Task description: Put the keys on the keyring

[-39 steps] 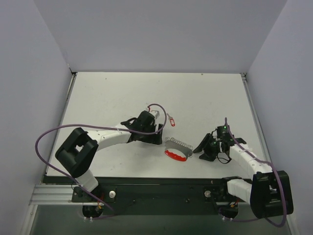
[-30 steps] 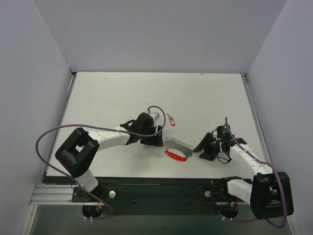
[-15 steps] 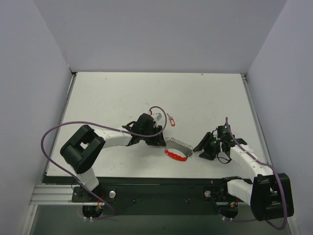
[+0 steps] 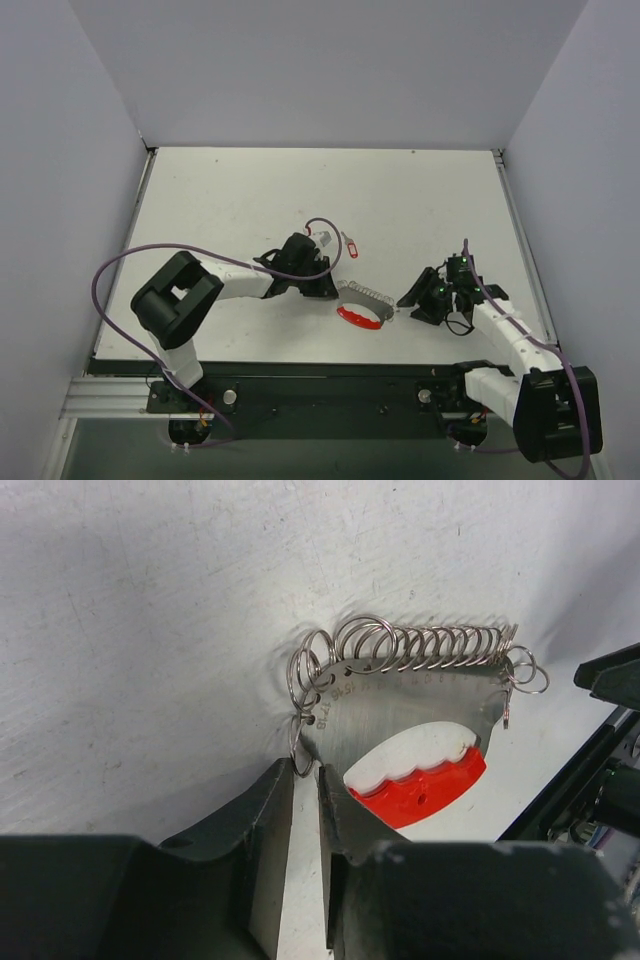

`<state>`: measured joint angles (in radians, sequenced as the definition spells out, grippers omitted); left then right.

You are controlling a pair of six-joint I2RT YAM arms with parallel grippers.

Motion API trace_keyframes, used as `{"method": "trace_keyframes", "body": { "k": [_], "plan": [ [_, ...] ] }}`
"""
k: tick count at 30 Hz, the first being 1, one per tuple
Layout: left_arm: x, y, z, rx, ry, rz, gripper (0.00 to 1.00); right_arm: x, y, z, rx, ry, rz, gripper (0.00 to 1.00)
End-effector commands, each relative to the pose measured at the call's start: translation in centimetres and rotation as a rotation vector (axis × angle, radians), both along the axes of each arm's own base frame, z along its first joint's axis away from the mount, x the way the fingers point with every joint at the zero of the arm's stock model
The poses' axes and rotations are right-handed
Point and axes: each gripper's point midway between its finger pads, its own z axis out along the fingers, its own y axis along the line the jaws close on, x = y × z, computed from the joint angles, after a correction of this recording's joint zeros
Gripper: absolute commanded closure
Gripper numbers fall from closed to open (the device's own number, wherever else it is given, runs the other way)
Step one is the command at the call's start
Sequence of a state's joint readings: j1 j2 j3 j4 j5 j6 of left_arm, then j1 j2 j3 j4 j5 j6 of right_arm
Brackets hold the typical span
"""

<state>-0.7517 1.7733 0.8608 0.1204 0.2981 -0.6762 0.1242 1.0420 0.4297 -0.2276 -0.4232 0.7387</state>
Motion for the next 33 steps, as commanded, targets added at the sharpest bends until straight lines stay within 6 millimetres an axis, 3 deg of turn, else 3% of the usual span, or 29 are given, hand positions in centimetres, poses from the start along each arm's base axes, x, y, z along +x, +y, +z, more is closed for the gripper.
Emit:
{"method": "trace_keyframes", "body": {
  "k": [1,5,6,7,13,19,22,25,26,28,29,33],
  "plan": [
    [1.7,-0.9,0.8,-0.034,-0.057,0.027,0.75,0.6,-0.5,1.6,-0.04,-0.056,0.012,0.53],
    [2.1,-1.3,0.6,-0.044,-0.057,0.023,0.85,0.6,-0.5,2.2,-0.051,-0.072,0.024,0.53],
    [2.1,-1.5,0.9,-0.054,-0.063,0.018,0.96,0.7,-0.6,2.5,-0.054,-0.085,0.027,0.53],
    [2.1,-1.5,0.9,-0.056,-0.065,0.018,1.0,0.8,-0.6,2.7,-0.057,-0.093,0.031,0.53],
    [2.3,-1.2,2.3,-0.07,-0.119,0.018,1.0,1.0,-0.6,3.8,-0.067,-0.147,0.055,0.5],
    [2.6,-0.7,5.3,-0.107,-0.218,0.022,1.0,1.5,-0.1,5.5,-0.053,-0.206,0.093,0.47],
    [2.7,-0.2,7.6,-0.128,-0.284,0.028,1.0,1.9,0.3,6.8,-0.041,-0.254,0.116,0.42],
    [2.4,0.2,11.0,-0.174,-0.368,0.015,1.0,2.4,0.8,8.7,-0.032,-0.325,0.161,0.31],
    [2.0,0.3,13.1,-0.209,-0.412,0.008,1.0,2.6,1.1,9.5,-0.032,-0.366,0.181,0.25],
    [1.6,0.6,15.0,-0.236,-0.465,-0.01,1.0,2.8,1.7,11.2,-0.011,-0.432,0.214,0.21],
    [1.2,0.9,16.9,-0.262,-0.507,-0.015,1.0,3.1,1.9,12.4,-0.003,-0.486,0.224,0.17],
    [0.0,1.8,20.9,-0.314,-0.629,-0.058,1.0,3.7,3.0,15.9,0.036,-0.639,0.269,0.12]
  ]
}}
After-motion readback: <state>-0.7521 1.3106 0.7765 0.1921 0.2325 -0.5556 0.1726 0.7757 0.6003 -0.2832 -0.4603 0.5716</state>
